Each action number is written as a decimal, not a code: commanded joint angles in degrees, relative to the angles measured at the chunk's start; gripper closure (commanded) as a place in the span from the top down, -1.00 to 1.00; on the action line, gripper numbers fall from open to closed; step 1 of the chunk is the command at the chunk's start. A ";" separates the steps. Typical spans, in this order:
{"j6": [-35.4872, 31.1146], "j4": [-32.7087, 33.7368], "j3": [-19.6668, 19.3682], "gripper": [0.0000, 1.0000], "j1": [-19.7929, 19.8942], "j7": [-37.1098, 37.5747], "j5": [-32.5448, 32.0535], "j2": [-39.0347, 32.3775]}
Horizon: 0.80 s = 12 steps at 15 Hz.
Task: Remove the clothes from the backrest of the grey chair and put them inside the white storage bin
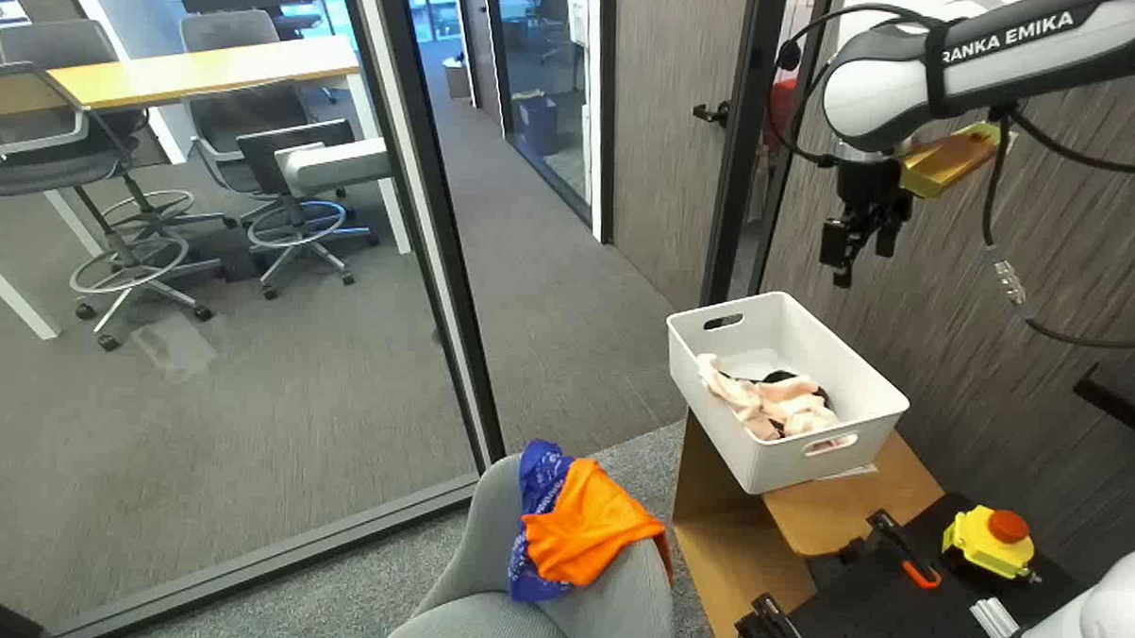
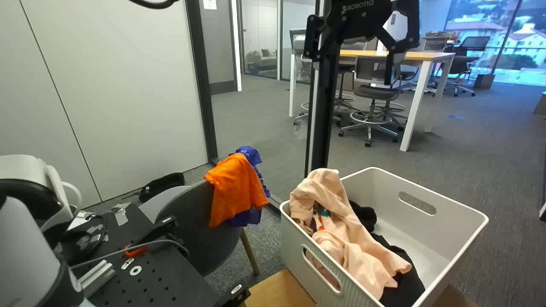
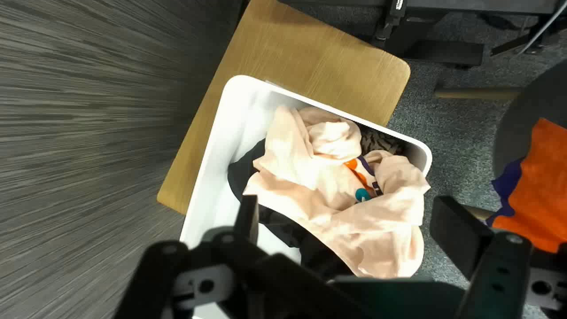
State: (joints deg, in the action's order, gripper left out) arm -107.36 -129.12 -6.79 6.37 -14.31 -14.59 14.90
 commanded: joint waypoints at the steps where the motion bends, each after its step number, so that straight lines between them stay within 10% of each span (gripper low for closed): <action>1: 0.11 0.25 -0.23 1.00 -0.27 0.05 -0.04 0.01; 12: -0.99 -1.01 3.39 1.00 -4.29 -1.55 -0.32 -2.49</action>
State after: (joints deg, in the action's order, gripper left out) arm -107.37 -129.86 -5.33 4.42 -14.57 -14.59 13.89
